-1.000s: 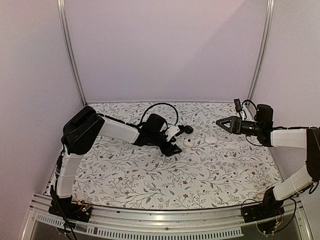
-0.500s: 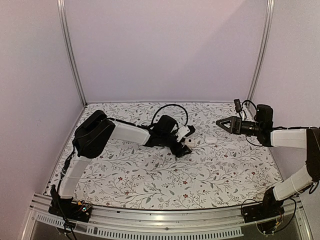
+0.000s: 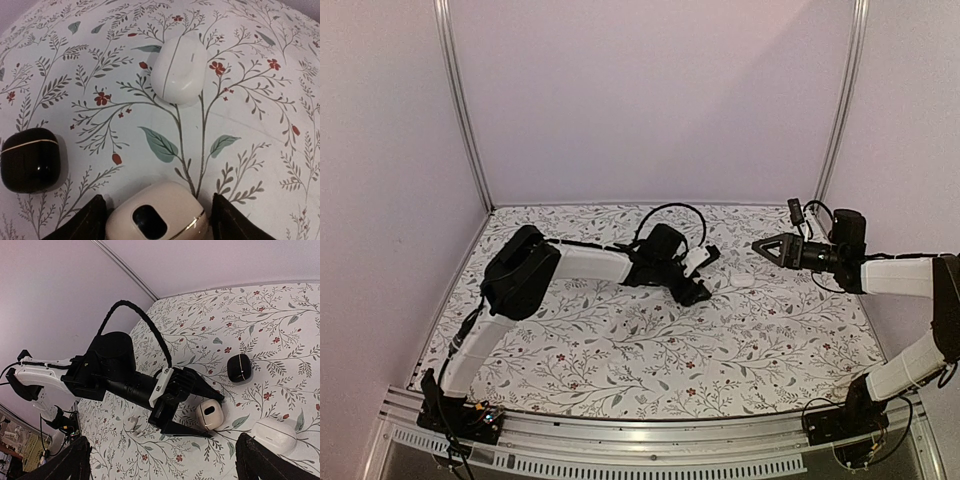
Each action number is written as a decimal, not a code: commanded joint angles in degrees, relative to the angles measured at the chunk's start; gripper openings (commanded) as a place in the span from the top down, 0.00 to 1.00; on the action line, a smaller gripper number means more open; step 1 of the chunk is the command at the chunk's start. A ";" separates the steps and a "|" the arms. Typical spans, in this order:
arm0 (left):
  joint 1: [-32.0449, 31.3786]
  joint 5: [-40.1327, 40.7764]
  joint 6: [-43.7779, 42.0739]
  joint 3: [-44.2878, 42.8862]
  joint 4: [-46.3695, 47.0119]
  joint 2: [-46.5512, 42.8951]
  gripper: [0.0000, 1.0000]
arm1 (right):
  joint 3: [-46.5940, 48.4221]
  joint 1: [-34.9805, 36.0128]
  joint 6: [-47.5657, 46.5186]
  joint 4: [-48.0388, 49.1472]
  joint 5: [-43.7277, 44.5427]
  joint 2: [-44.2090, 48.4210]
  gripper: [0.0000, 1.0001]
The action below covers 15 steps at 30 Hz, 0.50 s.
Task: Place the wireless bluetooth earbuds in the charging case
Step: Move the charging case to the center of the board.
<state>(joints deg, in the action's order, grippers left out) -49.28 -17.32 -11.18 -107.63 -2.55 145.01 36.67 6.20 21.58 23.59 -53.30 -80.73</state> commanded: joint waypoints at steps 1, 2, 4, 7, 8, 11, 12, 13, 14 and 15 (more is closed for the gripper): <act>-0.39 2.47 2.56 0.59 -6.44 2.62 0.31 | -0.81 -0.23 -1.08 -0.69 -0.10 -0.02 0.01; -0.46 2.93 2.62 1.76 -6.00 2.07 0.32 | -0.81 -0.22 -1.22 -0.78 0.01 0.07 0.01; -0.52 3.92 2.15 4.22 -5.21 0.62 0.36 | -0.81 -0.23 -1.28 -0.83 0.12 0.15 0.01; -0.47 3.78 1.12 7.66 -3.82 -1.54 0.45 | -0.72 -0.24 -1.35 -0.74 -0.04 -0.02 0.01; -0.43 3.60 0.72 8.46 -3.49 -2.17 0.49 | -0.79 -0.27 -1.30 -0.74 -0.12 -0.04 0.01; -0.38 3.71 -0.70 9.97 -3.67 -3.61 0.55 | -0.89 -0.23 -1.20 -0.83 -0.31 0.16 0.01; -0.46 3.85 -0.97 10.37 -3.84 -4.10 0.56 | -0.89 -0.28 -1.19 -0.87 -0.34 0.29 0.01; -0.39 3.64 -1.55 10.80 -4.00 -4.66 0.57 | -0.89 -0.29 -1.19 -0.99 -0.33 0.58 0.01; -0.39 3.12 -2.24 11.44 -4.27 -5.66 0.58 | -0.89 -0.27 -1.13 -1.07 -0.32 0.71 0.01; -0.38 2.41 -3.00 12.05 -4.71 -6.54 0.58 | -0.89 -0.23 -1.18 -1.14 -0.36 0.90 0.01</act>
<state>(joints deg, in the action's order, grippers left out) -49.39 -14.52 -10.96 -99.31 0.67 140.44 36.67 6.20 20.97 23.42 -53.30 -80.73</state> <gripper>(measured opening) 0.571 0.990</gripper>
